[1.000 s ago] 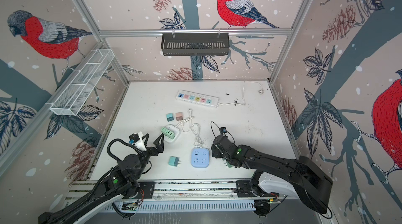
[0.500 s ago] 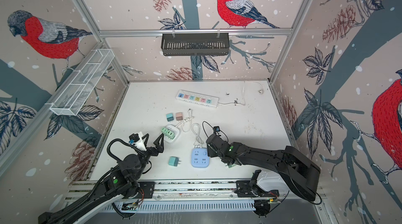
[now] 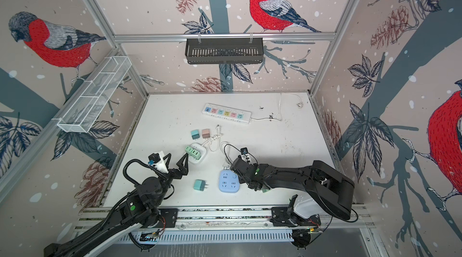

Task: Insert the plug
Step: 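Lower the right gripper onto the teal adapter beside the blue box and grasp it, then lift the teal adapter with the right gripper while the left gripper reaches toward it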

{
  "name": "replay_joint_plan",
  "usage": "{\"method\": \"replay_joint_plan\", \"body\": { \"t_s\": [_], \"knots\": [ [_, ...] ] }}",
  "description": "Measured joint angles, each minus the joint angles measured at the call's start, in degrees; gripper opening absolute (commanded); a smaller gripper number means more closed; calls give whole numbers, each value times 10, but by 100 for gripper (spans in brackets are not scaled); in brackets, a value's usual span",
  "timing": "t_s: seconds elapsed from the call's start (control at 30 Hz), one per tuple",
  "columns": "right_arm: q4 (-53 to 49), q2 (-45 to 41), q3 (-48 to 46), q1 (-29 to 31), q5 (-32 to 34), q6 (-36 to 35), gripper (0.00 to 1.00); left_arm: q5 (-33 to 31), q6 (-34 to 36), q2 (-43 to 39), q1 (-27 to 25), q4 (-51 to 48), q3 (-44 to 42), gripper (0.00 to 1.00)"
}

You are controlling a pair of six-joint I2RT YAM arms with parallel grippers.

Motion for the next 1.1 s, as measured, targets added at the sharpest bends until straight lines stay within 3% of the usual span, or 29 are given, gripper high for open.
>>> {"method": "replay_joint_plan", "body": {
  "t_s": [0.3,0.47,0.83,1.1],
  "knots": [
    [32,9,-11,2,30,11,35,0,0,0,0,0,0,99],
    [38,-14,-32,2,34,14,33,-28,-5,0,0,-5,3,98],
    [70,-159,-75,2,94,4,24,-81,-30,26,0,-47,37,97],
    [154,-268,-121,2,162,-63,12,-31,-30,-17,0,-50,50,97]
  ]
}}
